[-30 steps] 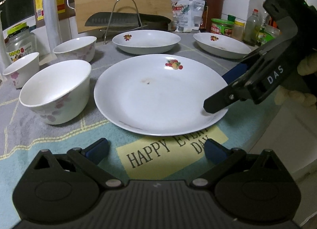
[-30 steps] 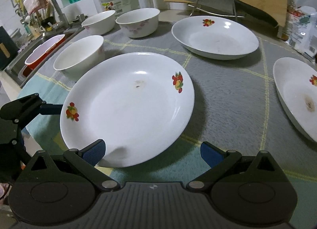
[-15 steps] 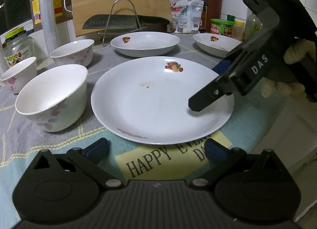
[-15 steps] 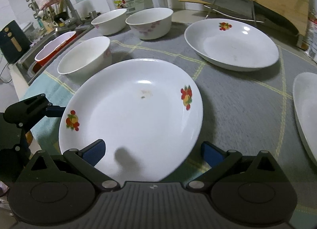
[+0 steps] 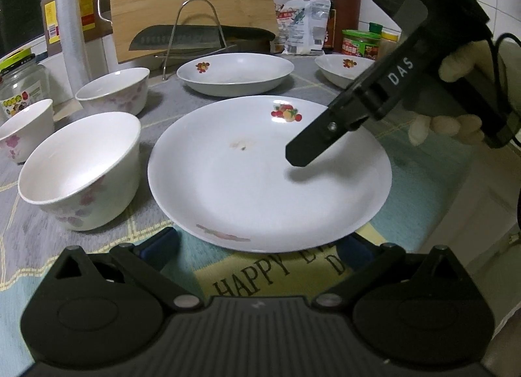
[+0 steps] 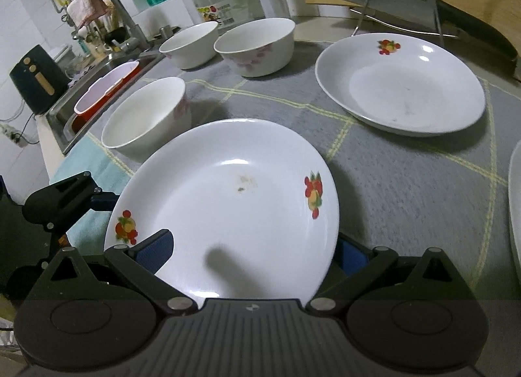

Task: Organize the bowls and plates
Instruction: 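Close the right gripper on the large white plate's rim, then lift the white plate with the right gripper and carry it over the stained plate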

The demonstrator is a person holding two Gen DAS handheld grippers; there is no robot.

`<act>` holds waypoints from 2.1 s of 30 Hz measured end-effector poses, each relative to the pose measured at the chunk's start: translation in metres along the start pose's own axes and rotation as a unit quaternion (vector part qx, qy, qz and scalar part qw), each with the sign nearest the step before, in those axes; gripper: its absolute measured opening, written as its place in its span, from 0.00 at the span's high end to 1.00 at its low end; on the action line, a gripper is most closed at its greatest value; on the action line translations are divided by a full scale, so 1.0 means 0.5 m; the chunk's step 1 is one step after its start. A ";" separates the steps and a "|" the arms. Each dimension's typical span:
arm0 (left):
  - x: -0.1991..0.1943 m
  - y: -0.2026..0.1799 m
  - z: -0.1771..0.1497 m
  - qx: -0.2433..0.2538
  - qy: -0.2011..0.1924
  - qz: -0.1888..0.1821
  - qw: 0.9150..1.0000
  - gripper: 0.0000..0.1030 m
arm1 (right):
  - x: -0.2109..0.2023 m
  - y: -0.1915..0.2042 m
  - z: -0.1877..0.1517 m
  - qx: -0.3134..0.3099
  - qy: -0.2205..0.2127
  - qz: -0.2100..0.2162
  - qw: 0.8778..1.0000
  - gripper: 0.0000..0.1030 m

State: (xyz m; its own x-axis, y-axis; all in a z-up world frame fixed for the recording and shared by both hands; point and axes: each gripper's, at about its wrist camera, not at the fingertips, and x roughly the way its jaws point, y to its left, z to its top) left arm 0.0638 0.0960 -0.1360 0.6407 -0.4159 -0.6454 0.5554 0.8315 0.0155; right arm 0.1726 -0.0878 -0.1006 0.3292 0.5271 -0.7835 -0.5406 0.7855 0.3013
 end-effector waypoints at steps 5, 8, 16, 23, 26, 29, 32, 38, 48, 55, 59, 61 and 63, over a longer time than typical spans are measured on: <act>0.001 0.002 -0.001 0.004 -0.001 -0.004 1.000 0.00 | 0.004 -0.008 0.015 -0.010 0.006 0.019 1.000 0.00; 0.002 0.005 0.002 0.009 0.000 -0.009 1.000 0.00 | 0.009 -0.014 0.025 -0.017 0.010 0.031 0.999 0.00; 0.005 0.009 0.005 0.017 0.000 -0.019 1.000 0.00 | 0.027 -0.016 0.052 -0.041 0.024 0.050 0.998 0.00; 0.007 0.008 0.006 0.028 0.000 -0.025 0.999 0.00 | 0.034 -0.013 0.066 -0.051 0.034 0.063 0.996 0.00; 0.008 0.006 0.006 0.032 -0.003 -0.027 0.999 0.00 | 0.034 -0.015 0.069 -0.051 0.036 0.068 0.996 0.00; 0.010 0.006 0.008 0.036 -0.003 -0.029 0.999 0.00 | 0.033 -0.016 0.069 -0.051 0.037 0.069 0.996 0.00; 0.010 0.007 0.008 0.037 -0.003 -0.030 0.999 0.00 | 0.032 -0.016 0.070 -0.049 0.039 0.067 0.996 0.00; 0.011 0.010 0.010 0.040 -0.001 -0.032 0.999 0.00 | 0.034 -0.010 0.073 -0.049 0.044 0.060 0.996 0.00; 0.008 0.003 0.015 0.038 -0.002 -0.033 0.999 0.00 | 0.026 -0.010 0.070 -0.046 0.045 0.056 0.996 0.00; 0.002 -0.003 0.038 0.039 -0.007 -0.028 0.999 0.00 | 0.002 -0.021 0.068 -0.051 0.040 0.060 0.996 0.00; 0.004 -0.014 0.055 0.042 -0.011 -0.020 0.999 0.00 | -0.019 -0.032 0.064 -0.055 0.034 0.064 0.996 0.00; 0.008 -0.022 0.062 0.045 -0.012 -0.018 0.999 0.00 | -0.028 -0.041 0.062 -0.056 0.031 0.065 0.996 0.00; 0.013 -0.033 0.070 0.050 -0.012 -0.016 0.999 0.00 | -0.040 -0.049 0.060 -0.058 0.027 0.066 0.996 0.00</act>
State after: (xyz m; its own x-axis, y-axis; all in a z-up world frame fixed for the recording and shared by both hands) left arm 0.0775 0.0667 -0.1136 0.6336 -0.4504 -0.6290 0.6249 0.7773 0.0728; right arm 0.2024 -0.1078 -0.0759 0.2087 0.6027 -0.7702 -0.6638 0.6656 0.3410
